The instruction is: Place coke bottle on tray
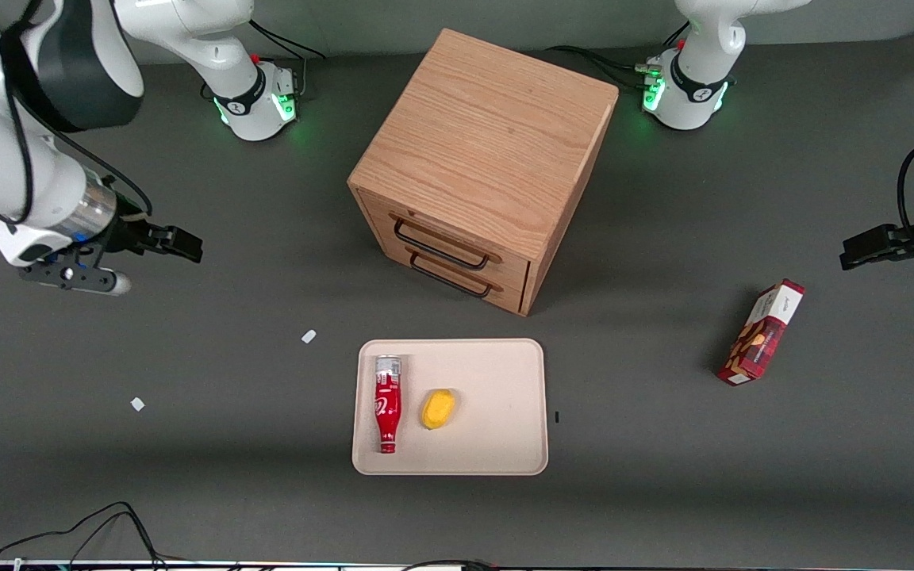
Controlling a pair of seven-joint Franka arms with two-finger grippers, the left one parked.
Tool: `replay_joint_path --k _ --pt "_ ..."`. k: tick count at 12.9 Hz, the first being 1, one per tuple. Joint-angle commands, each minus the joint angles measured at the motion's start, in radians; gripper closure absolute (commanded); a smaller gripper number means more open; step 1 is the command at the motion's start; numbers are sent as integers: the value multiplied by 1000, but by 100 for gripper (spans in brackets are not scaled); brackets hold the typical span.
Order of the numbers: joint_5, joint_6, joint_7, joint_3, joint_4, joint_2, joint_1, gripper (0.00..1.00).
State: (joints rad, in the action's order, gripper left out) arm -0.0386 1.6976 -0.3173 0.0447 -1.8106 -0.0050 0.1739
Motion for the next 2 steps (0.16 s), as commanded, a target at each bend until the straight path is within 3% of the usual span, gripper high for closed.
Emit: replay_joint_path --k 1,2 --pt "-32 -25 55 33 7 0 19 0" --pt "-32 -27 56 35 8 2 19 0"
